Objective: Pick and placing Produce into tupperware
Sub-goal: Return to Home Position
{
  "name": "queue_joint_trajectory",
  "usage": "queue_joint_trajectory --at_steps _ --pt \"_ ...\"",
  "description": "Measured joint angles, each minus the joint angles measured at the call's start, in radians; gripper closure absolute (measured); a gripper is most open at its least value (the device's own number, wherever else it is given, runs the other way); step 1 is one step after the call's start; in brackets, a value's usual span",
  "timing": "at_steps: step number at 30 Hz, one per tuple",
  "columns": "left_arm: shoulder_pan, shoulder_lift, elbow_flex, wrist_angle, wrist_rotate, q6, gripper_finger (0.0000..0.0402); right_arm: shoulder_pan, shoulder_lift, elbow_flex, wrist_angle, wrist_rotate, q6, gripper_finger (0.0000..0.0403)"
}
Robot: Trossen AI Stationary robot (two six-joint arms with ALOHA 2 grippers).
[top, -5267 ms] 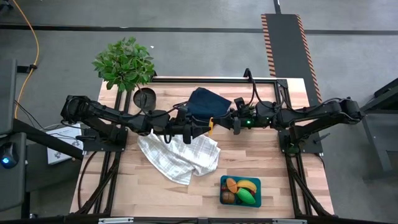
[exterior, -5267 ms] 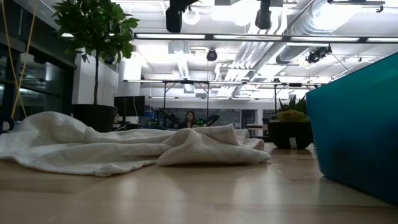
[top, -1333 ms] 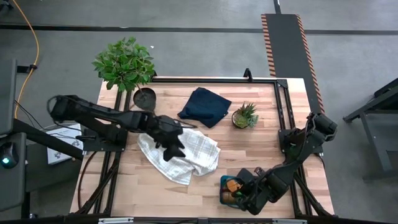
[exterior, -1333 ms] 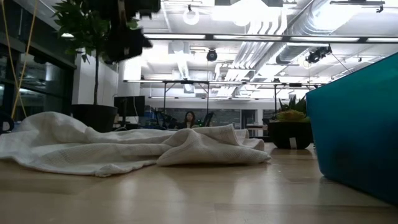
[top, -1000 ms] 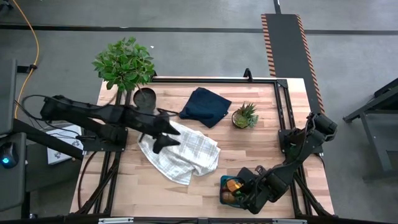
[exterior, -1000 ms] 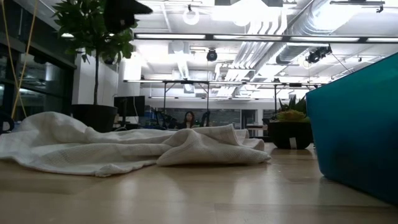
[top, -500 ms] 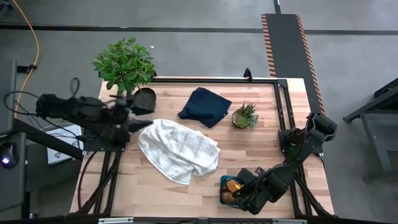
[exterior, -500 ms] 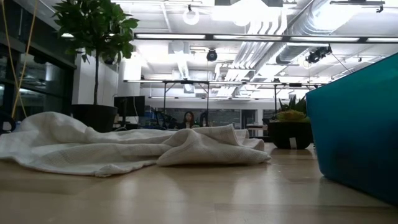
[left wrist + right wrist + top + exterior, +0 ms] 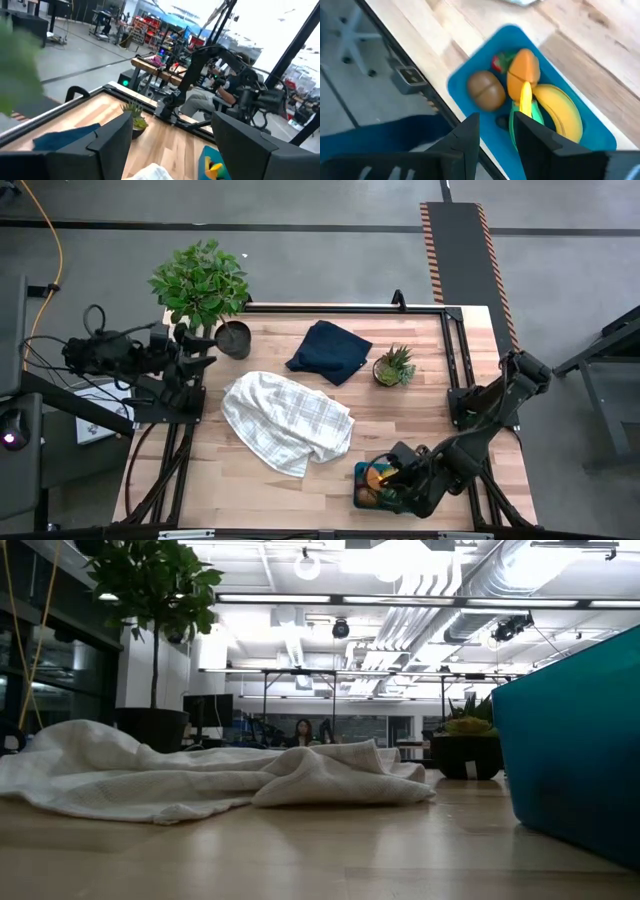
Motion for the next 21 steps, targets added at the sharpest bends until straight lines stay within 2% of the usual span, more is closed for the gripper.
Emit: queue_joint_trajectory --at_steps 7,9,11,14,16,21 --pt "0.000 -0.164 -0.269 0.219 0.007 -0.043 0.0142 -0.009 -0.098 0.000 0.036 0.088 -0.001 0.0292" --pt "0.000 -0.199 -0.340 0.287 0.021 -0.046 0.0142 -0.025 -0.145 0.000 0.056 0.175 0.001 0.0292" --pt "0.000 -0.226 -0.385 0.339 0.031 -0.049 0.0142 -0.040 -0.202 0.000 0.085 0.318 -0.022 0.0292" --pt "0.000 -0.256 -0.413 0.356 0.041 -0.051 0.0142 -0.054 -0.299 0.000 0.109 0.531 -0.099 0.0292" --pt "0.000 -0.267 -0.416 0.358 0.046 -0.043 0.0142 -0.058 -0.364 0.000 0.129 0.633 -0.169 0.0292" --pt "0.000 -0.268 -0.422 0.362 0.045 0.010 0.0142 -0.060 -0.506 0.000 0.180 0.733 -0.316 0.0292"
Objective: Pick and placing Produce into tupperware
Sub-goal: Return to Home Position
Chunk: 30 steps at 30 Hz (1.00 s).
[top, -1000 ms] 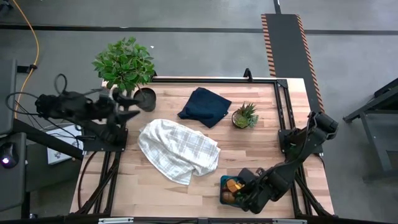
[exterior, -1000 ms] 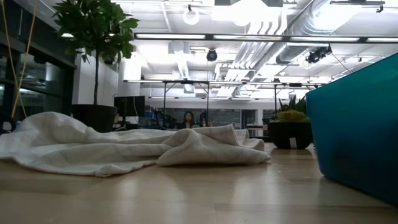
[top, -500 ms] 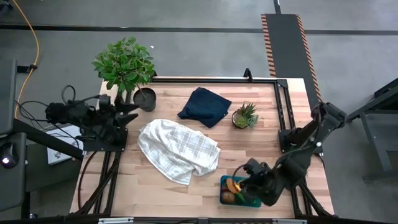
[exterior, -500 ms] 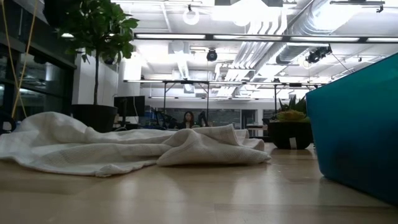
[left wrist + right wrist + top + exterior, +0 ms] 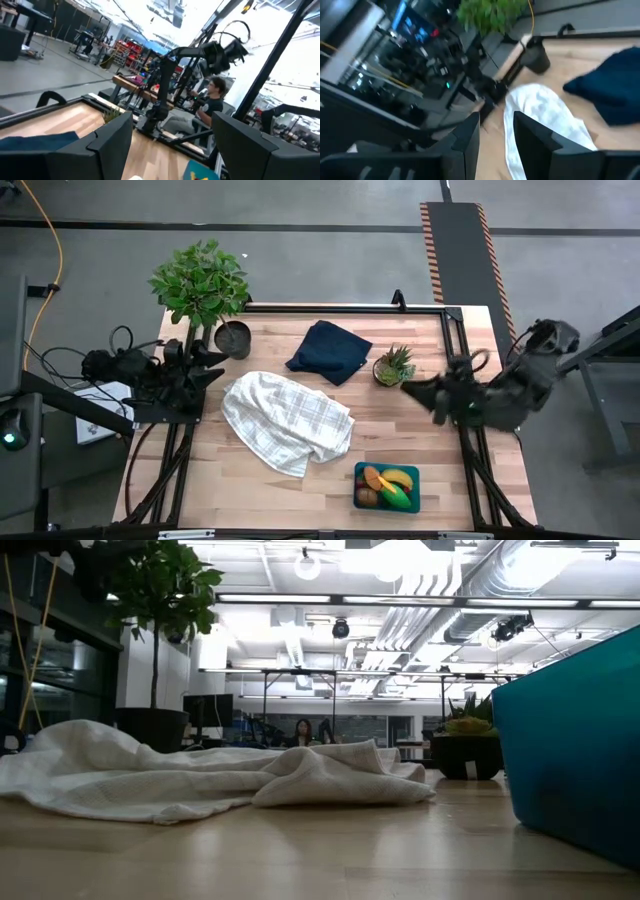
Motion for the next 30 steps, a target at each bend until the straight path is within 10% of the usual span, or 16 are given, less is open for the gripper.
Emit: queue_joint_trajectory --at_steps 19,30 --pt "0.000 -0.026 -0.348 0.569 0.180 0.008 0.0142 0.000 -0.180 0.000 0.024 0.161 -0.121 0.0292" --pt "0.000 -0.027 -0.349 0.478 0.292 -0.069 0.0142 0.000 -0.280 0.000 0.146 0.249 -0.390 0.0292"
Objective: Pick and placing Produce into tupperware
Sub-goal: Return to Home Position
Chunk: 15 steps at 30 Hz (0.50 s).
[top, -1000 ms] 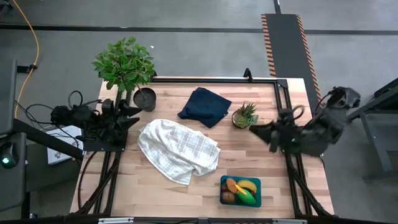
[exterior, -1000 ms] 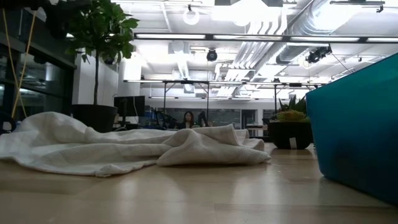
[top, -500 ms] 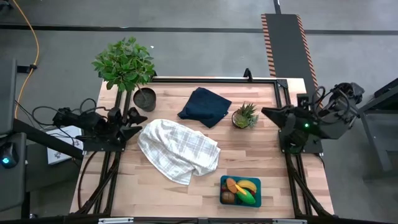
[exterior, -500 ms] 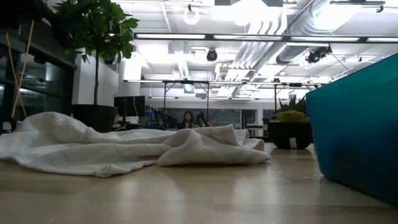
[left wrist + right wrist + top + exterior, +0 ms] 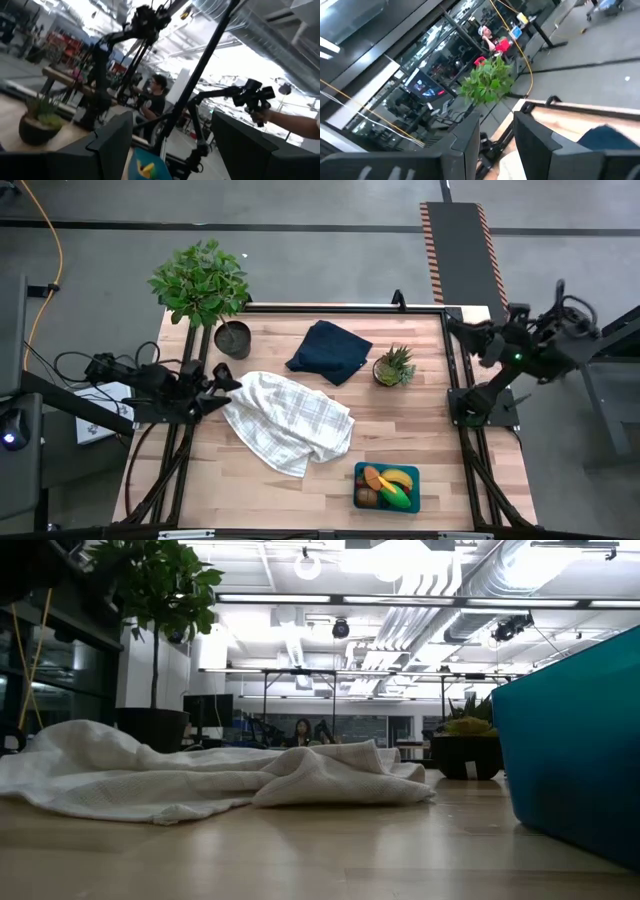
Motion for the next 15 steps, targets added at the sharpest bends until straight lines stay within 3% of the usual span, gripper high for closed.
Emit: queue_joint_trajectory --at_steps 7,15 --pt "0.000 0.000 0.000 -0.027 0.065 -0.052 0.0142 0.000 -0.054 0.000 0.056 0.013 -0.074 0.0292" --pt "0.000 0.000 0.000 -0.048 0.026 -0.055 0.0142 0.000 -0.082 0.000 0.069 0.000 -0.173 0.0292"
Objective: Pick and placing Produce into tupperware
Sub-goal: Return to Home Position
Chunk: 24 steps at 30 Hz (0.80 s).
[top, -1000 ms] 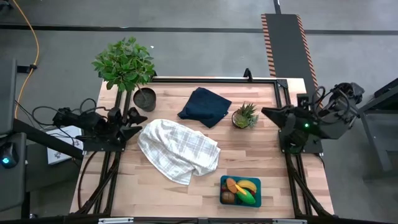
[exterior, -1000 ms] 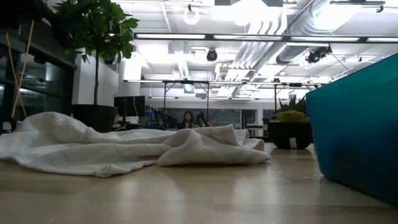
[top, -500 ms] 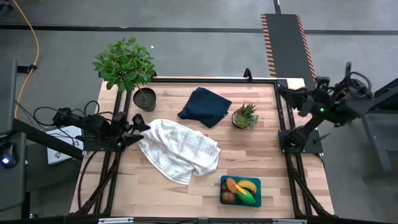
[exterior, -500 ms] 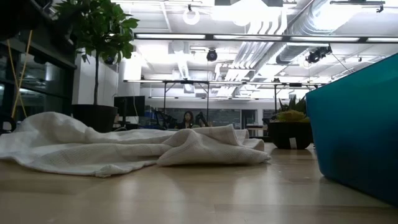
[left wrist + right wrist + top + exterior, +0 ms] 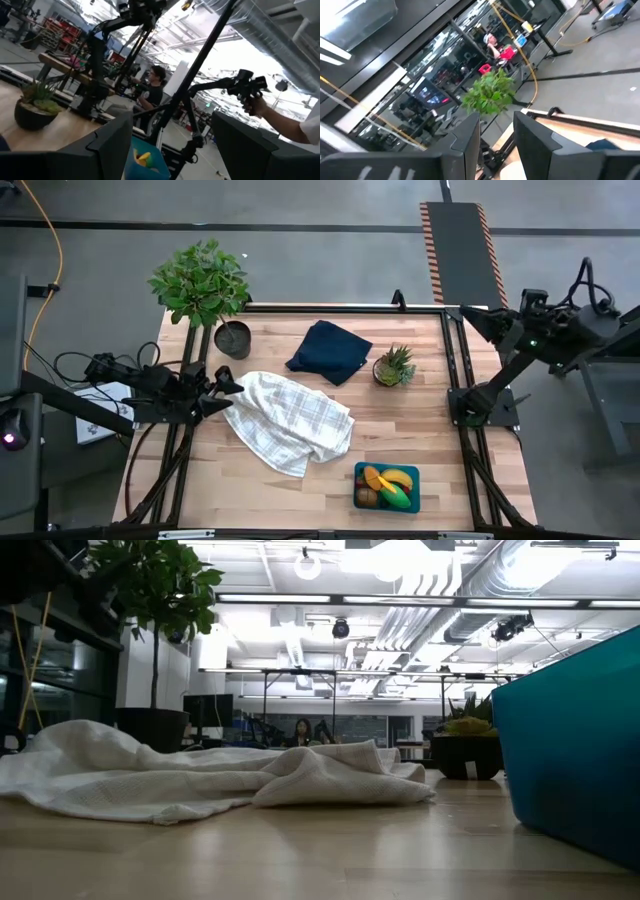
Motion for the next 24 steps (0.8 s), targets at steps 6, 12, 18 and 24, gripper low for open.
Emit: queue_joint_trajectory --at_steps 6,12,18,24 --pt "0.000 0.000 0.000 -0.050 -0.003 0.000 0.0142 0.000 -0.017 0.000 -0.003 0.014 0.003 0.0292" --pt "0.000 0.000 0.000 -0.117 -0.003 0.000 0.0142 0.000 -0.039 0.000 0.007 -0.107 -0.253 0.0292" --pt "0.000 0.000 0.000 -0.193 -0.003 0.000 0.0142 0.000 -0.132 0.000 -0.007 -0.339 -0.401 0.0292" --pt "0.000 0.000 0.000 -0.230 -0.004 0.000 0.0142 0.000 -0.226 0.000 -0.193 -0.482 -0.349 0.0292"
